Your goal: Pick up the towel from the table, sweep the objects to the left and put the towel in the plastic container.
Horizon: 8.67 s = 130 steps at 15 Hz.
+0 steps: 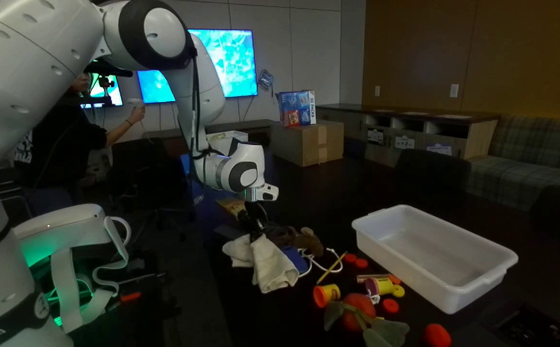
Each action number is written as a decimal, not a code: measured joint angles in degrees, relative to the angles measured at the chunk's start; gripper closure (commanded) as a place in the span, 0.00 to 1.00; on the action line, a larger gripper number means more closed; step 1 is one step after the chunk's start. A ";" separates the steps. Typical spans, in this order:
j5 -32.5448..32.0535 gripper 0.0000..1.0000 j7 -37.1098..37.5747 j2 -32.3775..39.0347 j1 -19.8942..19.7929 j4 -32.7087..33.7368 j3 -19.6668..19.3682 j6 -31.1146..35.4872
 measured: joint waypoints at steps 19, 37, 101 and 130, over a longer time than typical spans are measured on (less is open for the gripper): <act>-1.36 0.94 -9.55 -33.91 -24.16 -15.36 -14.08 2.31; -10.76 0.94 -8.95 5.28 -27.22 18.21 -21.38 1.53; -9.79 0.94 -2.49 -13.42 9.97 -9.84 -14.12 8.26; -10.62 0.94 -11.63 3.94 -27.45 19.49 -23.55 6.28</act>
